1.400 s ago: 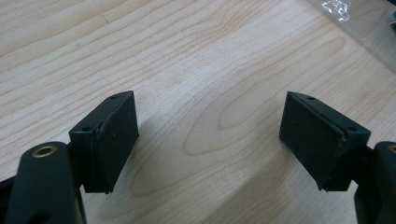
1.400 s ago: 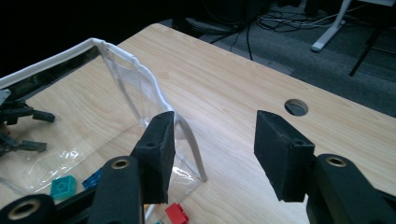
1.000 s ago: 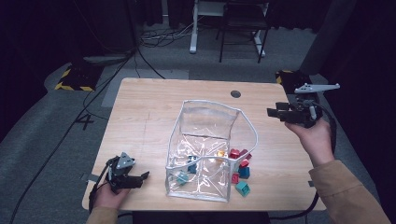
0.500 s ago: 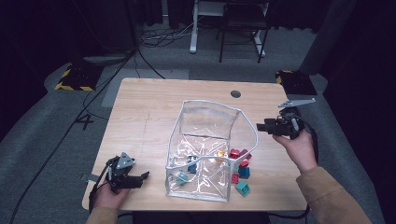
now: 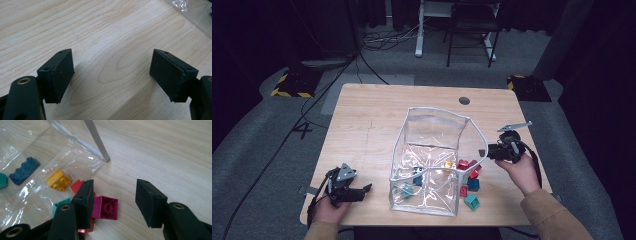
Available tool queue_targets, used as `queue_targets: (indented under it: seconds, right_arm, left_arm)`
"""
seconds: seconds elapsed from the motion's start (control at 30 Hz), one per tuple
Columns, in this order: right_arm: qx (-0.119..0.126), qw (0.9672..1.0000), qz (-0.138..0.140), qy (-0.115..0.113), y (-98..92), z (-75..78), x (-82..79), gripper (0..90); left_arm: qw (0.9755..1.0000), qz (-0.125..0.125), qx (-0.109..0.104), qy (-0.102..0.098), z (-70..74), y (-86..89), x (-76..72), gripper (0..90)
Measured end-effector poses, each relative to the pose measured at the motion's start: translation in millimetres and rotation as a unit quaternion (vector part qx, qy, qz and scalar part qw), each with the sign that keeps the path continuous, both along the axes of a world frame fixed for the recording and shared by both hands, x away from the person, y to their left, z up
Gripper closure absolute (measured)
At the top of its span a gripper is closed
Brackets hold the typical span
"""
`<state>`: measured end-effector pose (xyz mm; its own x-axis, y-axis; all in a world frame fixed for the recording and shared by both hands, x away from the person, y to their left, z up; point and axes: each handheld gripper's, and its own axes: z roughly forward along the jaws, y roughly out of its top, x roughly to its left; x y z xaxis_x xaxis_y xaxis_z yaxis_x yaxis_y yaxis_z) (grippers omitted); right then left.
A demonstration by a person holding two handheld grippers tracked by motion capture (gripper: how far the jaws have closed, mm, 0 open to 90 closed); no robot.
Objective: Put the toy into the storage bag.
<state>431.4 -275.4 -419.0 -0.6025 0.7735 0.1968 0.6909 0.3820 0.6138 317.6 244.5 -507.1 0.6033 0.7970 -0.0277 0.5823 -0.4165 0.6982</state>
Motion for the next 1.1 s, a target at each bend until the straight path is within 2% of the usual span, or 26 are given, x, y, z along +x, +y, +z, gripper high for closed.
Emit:
queue_targets:
  seconds: [0.5,0.67,0.77,0.97,1.1]
  right_arm:
    - [-0.025,0.999,0.022,0.03,16.8,-34.8,-0.8,50.1]
    - [-0.043,0.9981,0.03,0.032,22.8,-42.4,-1.0,50.5]
    - [-0.056,0.9975,0.027,0.034,22.5,-44.0,0.3,50.8]
    - [-0.061,0.9977,0.0,0.03,10.4,-45.9,6.7,51.0]
    - [-0.059,0.9976,-0.005,0.034,5.9,-48.4,8.6,48.9]
  left_arm:
    - [1.0,0.0,0.0,0.0,0.0,0.0,0.0,19.9]
    - [1.0,0.0,0.0,0.0,0.0,0.0,0.0,19.9]
    - [1.0,0.0,0.0,0.0,0.0,0.0,0.0,19.9]
    - [1.0,0.0,0.0,0.0,0.0,0.0,0.0,19.9]
    - [1.0,0.0,0.0,0.0,0.0,0.0,0.0,19.9]
